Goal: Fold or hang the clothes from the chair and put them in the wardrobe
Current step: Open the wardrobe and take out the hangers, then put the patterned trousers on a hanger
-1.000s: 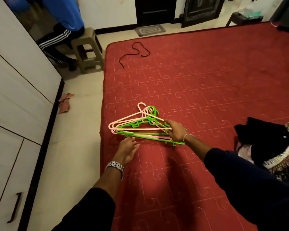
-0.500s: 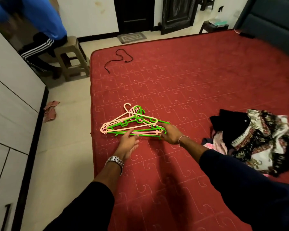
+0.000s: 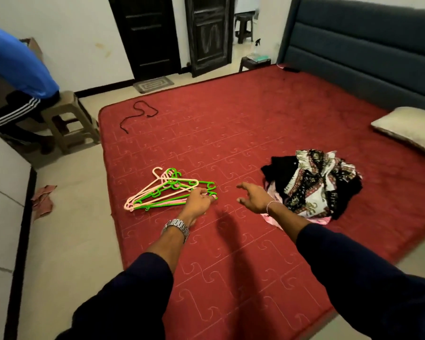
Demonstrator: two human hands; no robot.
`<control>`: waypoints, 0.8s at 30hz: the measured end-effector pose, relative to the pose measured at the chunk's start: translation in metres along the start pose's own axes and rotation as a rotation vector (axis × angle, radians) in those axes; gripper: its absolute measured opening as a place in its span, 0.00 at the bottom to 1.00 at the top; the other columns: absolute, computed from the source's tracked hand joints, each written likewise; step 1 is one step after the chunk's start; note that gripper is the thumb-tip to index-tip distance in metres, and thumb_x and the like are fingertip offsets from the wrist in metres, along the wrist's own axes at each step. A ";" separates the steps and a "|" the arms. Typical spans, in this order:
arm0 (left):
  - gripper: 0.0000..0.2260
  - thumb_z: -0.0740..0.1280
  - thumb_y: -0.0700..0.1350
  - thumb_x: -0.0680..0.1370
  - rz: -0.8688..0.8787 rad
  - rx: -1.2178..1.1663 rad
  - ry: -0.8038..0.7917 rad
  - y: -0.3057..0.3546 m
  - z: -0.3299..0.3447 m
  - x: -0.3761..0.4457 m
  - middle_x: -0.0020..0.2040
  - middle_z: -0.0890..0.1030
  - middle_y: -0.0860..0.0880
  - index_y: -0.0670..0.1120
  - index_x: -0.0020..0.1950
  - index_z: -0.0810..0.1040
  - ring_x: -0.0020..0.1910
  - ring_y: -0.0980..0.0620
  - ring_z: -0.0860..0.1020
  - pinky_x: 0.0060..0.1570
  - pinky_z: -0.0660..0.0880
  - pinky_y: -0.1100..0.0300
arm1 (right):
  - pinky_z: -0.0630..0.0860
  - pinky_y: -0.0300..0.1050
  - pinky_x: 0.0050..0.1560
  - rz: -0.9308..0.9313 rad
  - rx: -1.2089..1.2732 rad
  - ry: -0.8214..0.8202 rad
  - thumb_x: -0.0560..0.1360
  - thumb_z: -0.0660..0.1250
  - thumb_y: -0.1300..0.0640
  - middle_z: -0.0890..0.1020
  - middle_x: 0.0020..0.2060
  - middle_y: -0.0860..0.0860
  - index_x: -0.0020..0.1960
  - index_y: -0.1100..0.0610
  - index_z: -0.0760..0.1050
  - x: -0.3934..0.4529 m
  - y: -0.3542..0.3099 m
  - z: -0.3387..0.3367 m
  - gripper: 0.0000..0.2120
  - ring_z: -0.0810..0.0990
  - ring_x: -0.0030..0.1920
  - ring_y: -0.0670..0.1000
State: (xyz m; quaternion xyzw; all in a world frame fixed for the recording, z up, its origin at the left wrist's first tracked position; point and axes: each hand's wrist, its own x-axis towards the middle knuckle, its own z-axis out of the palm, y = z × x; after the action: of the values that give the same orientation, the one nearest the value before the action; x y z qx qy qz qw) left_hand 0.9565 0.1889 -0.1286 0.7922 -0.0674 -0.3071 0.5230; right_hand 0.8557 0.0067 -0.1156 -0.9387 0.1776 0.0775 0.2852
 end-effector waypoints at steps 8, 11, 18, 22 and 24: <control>0.12 0.70 0.39 0.79 0.090 0.146 -0.121 0.054 0.099 0.006 0.35 0.76 0.50 0.44 0.61 0.73 0.32 0.54 0.72 0.27 0.67 0.64 | 0.71 0.44 0.57 0.127 0.027 0.057 0.78 0.70 0.56 0.79 0.63 0.57 0.68 0.60 0.74 -0.036 0.097 -0.067 0.20 0.78 0.62 0.59; 0.14 0.71 0.39 0.78 0.106 0.179 -0.142 0.067 0.141 0.026 0.37 0.77 0.50 0.40 0.63 0.75 0.34 0.56 0.73 0.30 0.68 0.63 | 0.71 0.44 0.54 0.182 0.034 0.067 0.78 0.69 0.56 0.82 0.59 0.56 0.66 0.59 0.75 -0.030 0.143 -0.091 0.17 0.80 0.58 0.58; 0.14 0.69 0.37 0.78 0.077 0.240 -0.203 0.086 0.234 0.068 0.38 0.78 0.51 0.40 0.63 0.76 0.31 0.56 0.72 0.31 0.69 0.63 | 0.74 0.46 0.59 0.267 0.017 0.075 0.79 0.68 0.55 0.81 0.61 0.57 0.65 0.59 0.76 -0.008 0.241 -0.140 0.16 0.80 0.60 0.58; 0.13 0.68 0.39 0.80 0.039 0.270 -0.244 0.091 0.271 0.092 0.31 0.72 0.53 0.41 0.65 0.75 0.25 0.58 0.66 0.28 0.63 0.61 | 0.73 0.37 0.47 0.291 0.056 0.072 0.80 0.67 0.59 0.81 0.61 0.56 0.65 0.57 0.77 0.011 0.280 -0.150 0.14 0.82 0.52 0.54; 0.14 0.68 0.39 0.80 0.032 0.295 -0.240 0.094 0.285 0.104 0.30 0.71 0.53 0.41 0.66 0.74 0.23 0.59 0.65 0.26 0.63 0.62 | 0.72 0.37 0.52 0.261 0.066 0.075 0.80 0.67 0.60 0.80 0.63 0.55 0.65 0.56 0.77 0.022 0.293 -0.151 0.13 0.81 0.56 0.53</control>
State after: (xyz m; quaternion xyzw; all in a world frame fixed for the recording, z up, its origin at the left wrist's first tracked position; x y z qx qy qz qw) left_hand 0.9016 -0.1222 -0.1655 0.8168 -0.1861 -0.3779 0.3942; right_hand 0.7720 -0.3118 -0.1454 -0.8999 0.3111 0.0728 0.2967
